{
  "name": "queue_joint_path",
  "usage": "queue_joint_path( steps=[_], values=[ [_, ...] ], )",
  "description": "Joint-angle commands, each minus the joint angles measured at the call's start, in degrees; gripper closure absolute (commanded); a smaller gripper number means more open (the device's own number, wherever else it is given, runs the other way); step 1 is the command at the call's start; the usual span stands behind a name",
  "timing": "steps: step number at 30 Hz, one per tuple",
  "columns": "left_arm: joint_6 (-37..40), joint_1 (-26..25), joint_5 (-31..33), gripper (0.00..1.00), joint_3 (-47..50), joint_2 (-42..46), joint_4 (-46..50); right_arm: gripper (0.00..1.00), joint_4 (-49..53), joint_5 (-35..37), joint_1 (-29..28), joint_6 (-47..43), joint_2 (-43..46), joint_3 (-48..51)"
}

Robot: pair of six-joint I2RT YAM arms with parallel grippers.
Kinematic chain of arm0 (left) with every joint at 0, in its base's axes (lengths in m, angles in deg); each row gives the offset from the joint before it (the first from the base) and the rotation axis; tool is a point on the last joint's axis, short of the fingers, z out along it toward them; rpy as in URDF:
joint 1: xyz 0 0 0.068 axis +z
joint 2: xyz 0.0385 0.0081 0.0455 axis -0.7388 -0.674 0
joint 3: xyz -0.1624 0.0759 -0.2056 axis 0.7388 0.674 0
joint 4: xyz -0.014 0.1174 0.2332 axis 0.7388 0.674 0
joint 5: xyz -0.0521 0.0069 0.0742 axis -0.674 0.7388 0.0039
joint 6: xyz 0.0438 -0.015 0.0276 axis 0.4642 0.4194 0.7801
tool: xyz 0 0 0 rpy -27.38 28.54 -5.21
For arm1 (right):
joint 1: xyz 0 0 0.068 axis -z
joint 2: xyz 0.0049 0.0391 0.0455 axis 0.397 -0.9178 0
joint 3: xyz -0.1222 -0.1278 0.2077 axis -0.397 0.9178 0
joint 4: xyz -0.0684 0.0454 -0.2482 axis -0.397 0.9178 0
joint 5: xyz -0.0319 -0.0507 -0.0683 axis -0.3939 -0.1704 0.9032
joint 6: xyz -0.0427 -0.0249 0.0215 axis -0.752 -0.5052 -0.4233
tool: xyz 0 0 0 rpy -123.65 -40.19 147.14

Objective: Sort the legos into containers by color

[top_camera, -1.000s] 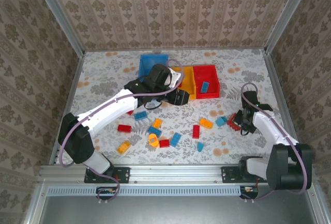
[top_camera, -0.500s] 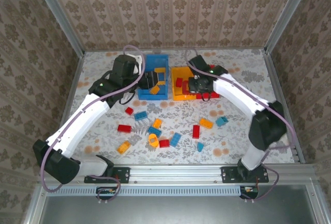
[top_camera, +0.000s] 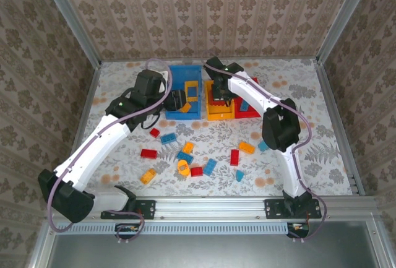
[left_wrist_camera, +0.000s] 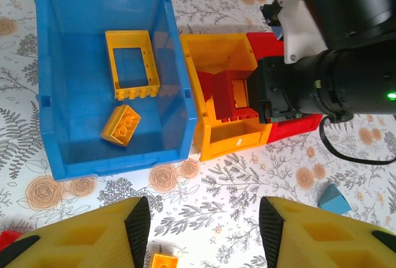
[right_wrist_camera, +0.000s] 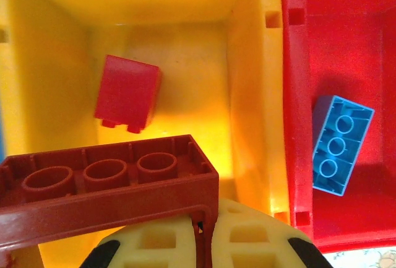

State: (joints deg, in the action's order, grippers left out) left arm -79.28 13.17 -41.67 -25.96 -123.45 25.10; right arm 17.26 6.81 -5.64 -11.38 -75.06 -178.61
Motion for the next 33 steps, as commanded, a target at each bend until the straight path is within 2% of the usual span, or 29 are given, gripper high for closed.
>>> queue_joint_path(
  steps=[1, 10, 21, 33],
  values=[
    [-0.48, -0.08, 0.44, 0.47, 0.75, 2.05, 0.22, 0.94, 5.16, 3.94, 0.01, 1.1, -2.02, -1.69],
    [0.25, -0.17, -0.14, 0.47, 0.68, 2.34, 0.39, 0.91, 4.93, 3.73, -0.23, 1.8, -5.25, -1.77],
    [0.25, -0.26, -1.08, 0.47, 0.76, 2.07, 0.21, 0.72, 5.18, 3.04, -1.3, 2.0, -5.28, -4.38],
    [0.08, -0.17, -0.48, 0.46, 1.43, 1.79, 1.85, 0.71, 4.92, -0.53, -1.81, 6.47, 5.32, -3.33]
  ],
)
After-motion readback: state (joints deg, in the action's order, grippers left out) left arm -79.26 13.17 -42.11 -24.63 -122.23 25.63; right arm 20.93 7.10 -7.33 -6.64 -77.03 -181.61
